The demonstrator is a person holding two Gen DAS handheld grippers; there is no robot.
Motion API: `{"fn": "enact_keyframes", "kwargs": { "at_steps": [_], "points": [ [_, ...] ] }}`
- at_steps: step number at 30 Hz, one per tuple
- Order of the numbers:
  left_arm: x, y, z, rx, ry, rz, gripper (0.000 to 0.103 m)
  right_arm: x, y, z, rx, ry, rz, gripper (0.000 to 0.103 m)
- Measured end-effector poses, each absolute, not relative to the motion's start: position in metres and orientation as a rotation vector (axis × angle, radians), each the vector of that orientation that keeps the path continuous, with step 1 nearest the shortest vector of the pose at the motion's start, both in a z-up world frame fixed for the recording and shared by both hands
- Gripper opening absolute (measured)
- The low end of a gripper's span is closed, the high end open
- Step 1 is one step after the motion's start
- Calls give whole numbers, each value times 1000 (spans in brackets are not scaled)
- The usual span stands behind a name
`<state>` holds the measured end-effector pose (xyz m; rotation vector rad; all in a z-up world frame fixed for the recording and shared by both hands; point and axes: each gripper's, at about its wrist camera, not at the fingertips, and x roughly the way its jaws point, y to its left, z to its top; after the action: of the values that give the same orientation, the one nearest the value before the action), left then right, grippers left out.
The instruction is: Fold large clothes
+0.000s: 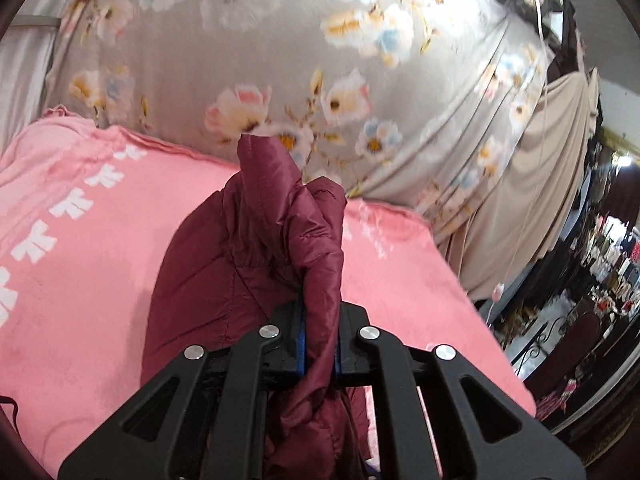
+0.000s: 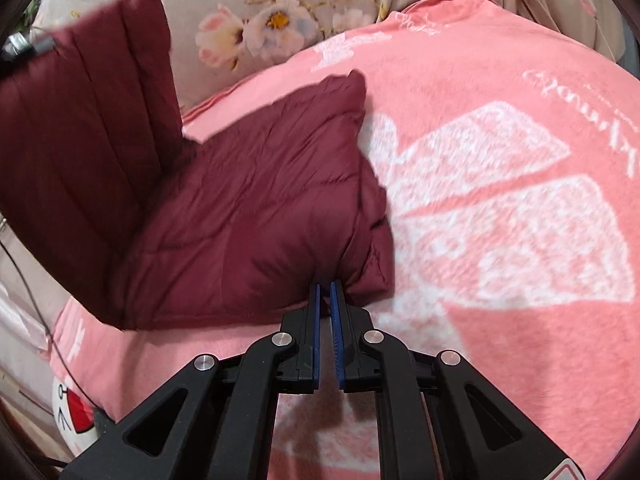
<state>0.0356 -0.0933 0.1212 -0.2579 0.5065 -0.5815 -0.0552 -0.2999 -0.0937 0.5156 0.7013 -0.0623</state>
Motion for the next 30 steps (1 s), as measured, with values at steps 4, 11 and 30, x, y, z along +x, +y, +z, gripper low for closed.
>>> {"fn": "enact_keyframes", "kwargs": {
  "at_steps": [4,11,30],
  "points": [
    [25,-114,130,-227,482,-630,7,-54,-302,-97,531,698,-53,8],
    [51,-221,54,-8,709,-669,7,-58,-304,-100,553,694,-38,5],
    [21,-127,29,16,671,-725,96,-112,-328,-34,549,475,-83,59]
  ]
}}
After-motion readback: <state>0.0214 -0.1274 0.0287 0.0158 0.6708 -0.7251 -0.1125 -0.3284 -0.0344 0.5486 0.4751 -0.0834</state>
